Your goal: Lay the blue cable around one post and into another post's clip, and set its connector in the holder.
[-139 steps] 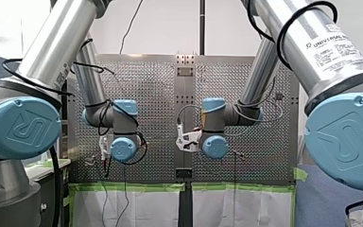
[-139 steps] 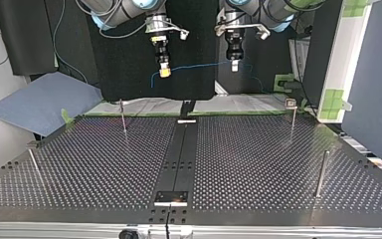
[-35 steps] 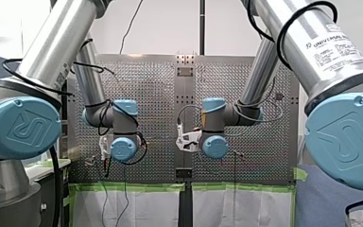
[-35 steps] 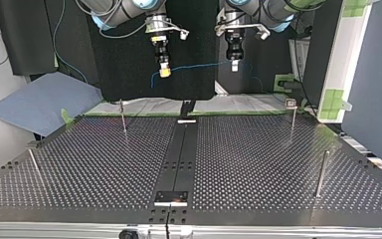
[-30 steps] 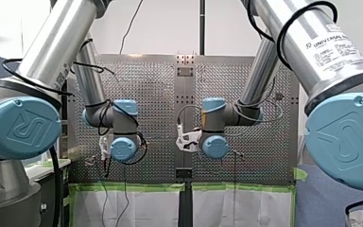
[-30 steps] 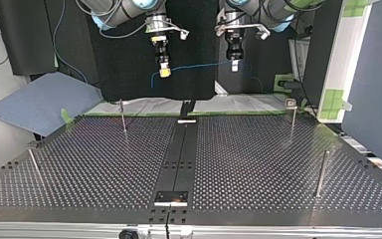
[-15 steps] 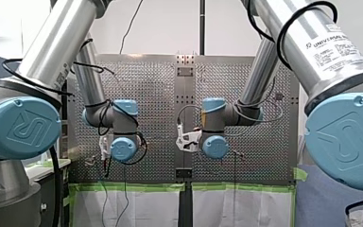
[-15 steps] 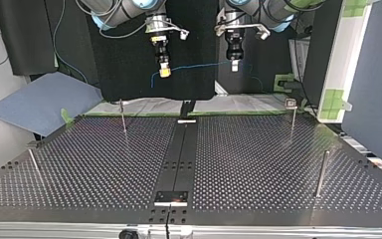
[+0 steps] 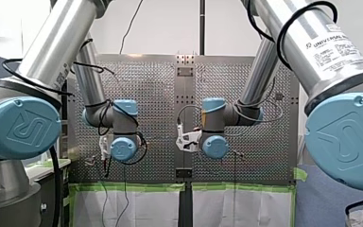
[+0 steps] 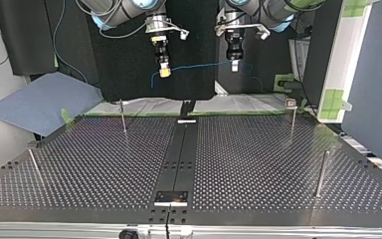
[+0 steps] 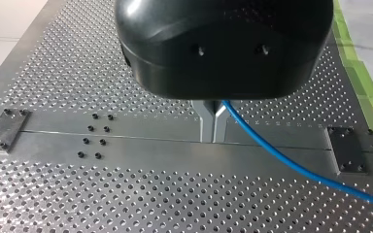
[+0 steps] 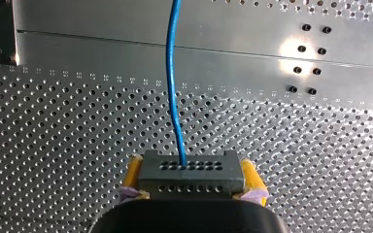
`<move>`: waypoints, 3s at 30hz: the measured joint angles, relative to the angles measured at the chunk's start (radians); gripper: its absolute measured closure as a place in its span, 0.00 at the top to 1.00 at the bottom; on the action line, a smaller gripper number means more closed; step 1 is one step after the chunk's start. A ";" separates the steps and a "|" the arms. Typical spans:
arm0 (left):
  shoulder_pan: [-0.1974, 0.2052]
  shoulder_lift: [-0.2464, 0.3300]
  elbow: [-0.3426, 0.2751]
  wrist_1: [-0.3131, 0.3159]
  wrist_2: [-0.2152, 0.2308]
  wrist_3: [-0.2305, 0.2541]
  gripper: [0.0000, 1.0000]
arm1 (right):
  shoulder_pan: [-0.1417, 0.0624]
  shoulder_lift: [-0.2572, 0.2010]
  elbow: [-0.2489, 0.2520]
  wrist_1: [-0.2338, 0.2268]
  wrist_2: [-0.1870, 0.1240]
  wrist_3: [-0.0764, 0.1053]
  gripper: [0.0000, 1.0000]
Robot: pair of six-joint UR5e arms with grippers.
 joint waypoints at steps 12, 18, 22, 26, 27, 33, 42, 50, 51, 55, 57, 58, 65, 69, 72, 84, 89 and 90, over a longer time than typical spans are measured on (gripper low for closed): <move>0.000 0.000 0.000 0.000 0.000 0.000 0.00 | 0.000 0.000 0.000 0.000 0.000 0.000 0.00; 0.000 0.000 0.000 0.000 0.000 0.000 0.00 | 0.000 0.000 0.000 0.000 0.000 0.000 0.00; 0.000 0.000 0.000 0.000 0.000 0.000 0.00 | 0.000 0.000 0.000 0.000 0.000 0.000 0.00; 0.000 0.000 0.000 0.000 0.000 0.000 0.00 | 0.000 0.000 0.000 0.000 0.000 0.000 0.00; 0.000 0.000 0.000 0.000 0.000 0.000 0.00 | 0.000 0.000 0.000 0.000 0.000 0.000 0.00; 0.000 0.001 0.001 0.000 0.000 0.000 0.00 | 0.000 0.000 0.000 0.000 0.000 0.000 0.00; -0.015 -0.048 0.003 0.038 -0.001 0.003 0.00 | 0.004 0.000 0.000 0.000 0.000 0.000 0.00; -0.015 -0.122 0.003 0.043 -0.002 0.003 0.00 | 0.005 0.000 0.000 0.000 0.000 0.000 0.00; -0.015 -0.128 0.003 0.043 -0.002 0.003 0.00 | 0.005 0.000 0.000 0.000 0.000 0.000 0.00; -0.015 -0.138 0.003 0.043 -0.002 0.003 0.00 | 0.005 0.000 0.000 0.000 0.000 0.000 0.00; -0.015 -0.139 0.003 0.043 -0.002 0.003 0.00 | 0.005 0.000 0.000 0.000 0.000 0.000 0.00; -0.015 -0.139 0.003 0.043 -0.002 0.003 0.00 | 0.005 0.000 0.000 0.000 0.000 0.000 0.00; -0.015 -0.139 0.003 0.043 -0.002 0.003 0.00 | 0.035 0.031 -0.031 0.031 0.031 0.031 0.00; -0.015 -0.140 0.003 0.043 -0.002 0.003 0.00 | 0.068 0.063 -0.052 0.063 0.062 0.062 0.00; -0.015 -0.140 0.003 0.043 -0.002 0.003 0.00 | 0.098 0.089 -0.057 0.085 0.078 0.077 0.00; -0.015 -0.139 0.002 0.043 -0.002 0.004 0.00 | 0.141 0.106 -0.058 0.097 0.084 0.083 0.00; 0.009 -0.116 0.008 0.032 -0.026 0.007 0.00 | 0.137 0.105 -0.042 0.079 0.102 0.100 0.00; 0.015 -0.109 0.010 0.027 -0.032 0.002 0.00 | 0.137 0.101 -0.039 0.073 0.108 0.106 0.00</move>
